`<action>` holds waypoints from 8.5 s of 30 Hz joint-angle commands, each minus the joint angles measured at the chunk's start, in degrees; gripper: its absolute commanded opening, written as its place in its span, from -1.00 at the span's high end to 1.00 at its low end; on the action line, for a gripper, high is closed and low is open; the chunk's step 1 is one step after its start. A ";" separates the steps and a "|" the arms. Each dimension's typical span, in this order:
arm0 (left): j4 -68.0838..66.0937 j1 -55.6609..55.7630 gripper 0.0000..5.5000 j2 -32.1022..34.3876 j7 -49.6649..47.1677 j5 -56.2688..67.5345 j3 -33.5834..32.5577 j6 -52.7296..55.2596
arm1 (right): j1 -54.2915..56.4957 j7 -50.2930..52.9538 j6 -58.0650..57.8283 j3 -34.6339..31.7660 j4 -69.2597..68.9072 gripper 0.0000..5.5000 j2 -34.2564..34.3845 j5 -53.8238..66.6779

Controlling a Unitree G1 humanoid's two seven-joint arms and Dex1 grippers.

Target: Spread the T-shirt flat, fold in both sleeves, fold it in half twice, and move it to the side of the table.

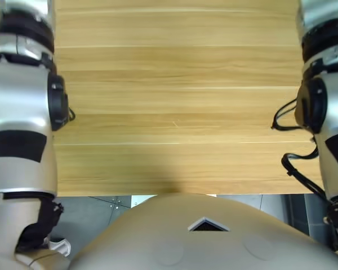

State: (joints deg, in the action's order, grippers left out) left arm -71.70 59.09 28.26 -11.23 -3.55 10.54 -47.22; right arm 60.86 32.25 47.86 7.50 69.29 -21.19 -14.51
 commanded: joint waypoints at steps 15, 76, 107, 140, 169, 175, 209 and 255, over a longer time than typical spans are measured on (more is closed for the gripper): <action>32.48 -63.31 0.99 5.94 54.54 17.09 6.13 -8.72 | -61.49 -62.31 7.18 7.72 -35.47 1.00 -22.37 21.33; 60.39 -74.97 0.31 0.21 33.11 -7.11 -30.49 -0.16 | -64.20 -54.36 -7.50 5.61 -74.20 0.46 -10.51 18.05; 79.36 -90.62 0.00 13.27 36.26 -36.02 -14.73 22.80 | -50.64 -59.81 -10.16 -4.43 -62.72 0.46 -7.07 18.17; 66.93 -74.68 0.82 19.27 33.00 -36.34 1.85 24.57 | -51.49 -58.44 -8.18 -7.08 -59.48 0.46 -5.90 17.20; 68.19 -69.18 1.00 12.85 20.97 -22.71 -3.78 10.89 | -50.68 -56.82 -5.15 -7.22 -52.69 0.46 -3.77 15.47; 67.35 -66.70 1.00 11.47 20.08 -23.29 -3.75 9.52 | -50.17 -56.63 -4.51 -7.12 -50.93 0.46 -3.47 15.10; 62.96 -70.07 0.08 11.92 43.64 -9.24 12.28 5.16 | -52.11 -54.61 -4.44 -9.17 -52.26 0.46 -5.37 11.87; 55.27 -68.63 0.08 13.06 26.86 -20.74 4.88 12.31 | -67.19 -48.79 -5.86 -18.15 -62.61 0.46 -18.07 2.24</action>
State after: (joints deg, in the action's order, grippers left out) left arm -17.32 -5.83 40.05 15.16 -21.14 15.62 -38.48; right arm -5.02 -16.29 43.18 -9.60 8.57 -37.88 -12.53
